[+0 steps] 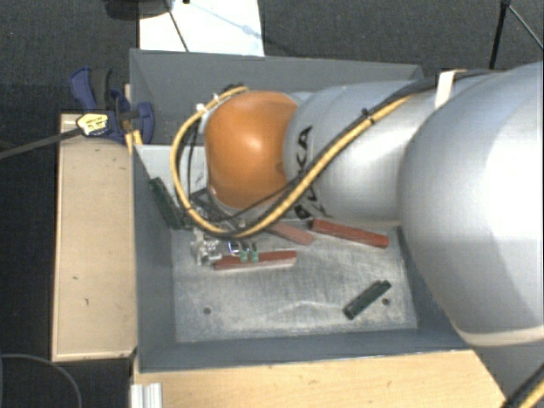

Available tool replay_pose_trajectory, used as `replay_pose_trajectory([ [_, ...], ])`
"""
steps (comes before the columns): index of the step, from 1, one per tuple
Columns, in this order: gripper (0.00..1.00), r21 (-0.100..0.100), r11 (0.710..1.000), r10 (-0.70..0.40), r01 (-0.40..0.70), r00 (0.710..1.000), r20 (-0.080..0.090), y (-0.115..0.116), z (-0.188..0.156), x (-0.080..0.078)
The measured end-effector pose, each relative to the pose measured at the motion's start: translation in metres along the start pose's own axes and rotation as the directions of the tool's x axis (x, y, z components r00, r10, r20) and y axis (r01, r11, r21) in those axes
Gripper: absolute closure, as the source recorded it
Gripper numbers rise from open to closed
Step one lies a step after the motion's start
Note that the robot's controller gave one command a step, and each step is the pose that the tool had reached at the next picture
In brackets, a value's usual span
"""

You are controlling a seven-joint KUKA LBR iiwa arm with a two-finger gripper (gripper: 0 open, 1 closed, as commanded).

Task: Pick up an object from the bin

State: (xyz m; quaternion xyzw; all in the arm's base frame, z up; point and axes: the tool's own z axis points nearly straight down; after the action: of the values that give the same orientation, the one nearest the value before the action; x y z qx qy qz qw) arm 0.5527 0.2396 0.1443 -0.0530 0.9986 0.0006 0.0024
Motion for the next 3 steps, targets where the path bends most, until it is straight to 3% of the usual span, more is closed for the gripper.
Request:
replay_pose_trajectory([
  [1,0.00,-0.001,1.000,0.014,-0.014,1.000,-0.004,0.0183,0.0041,0.0223],
  [2,1.00,0.000,1.000,0.020,-0.020,1.000,-0.003,0.0171,0.0040,0.0217],
  [3,1.00,0.000,1.000,0.022,-0.022,1.000,-0.003,0.0170,0.0040,0.0217],
])
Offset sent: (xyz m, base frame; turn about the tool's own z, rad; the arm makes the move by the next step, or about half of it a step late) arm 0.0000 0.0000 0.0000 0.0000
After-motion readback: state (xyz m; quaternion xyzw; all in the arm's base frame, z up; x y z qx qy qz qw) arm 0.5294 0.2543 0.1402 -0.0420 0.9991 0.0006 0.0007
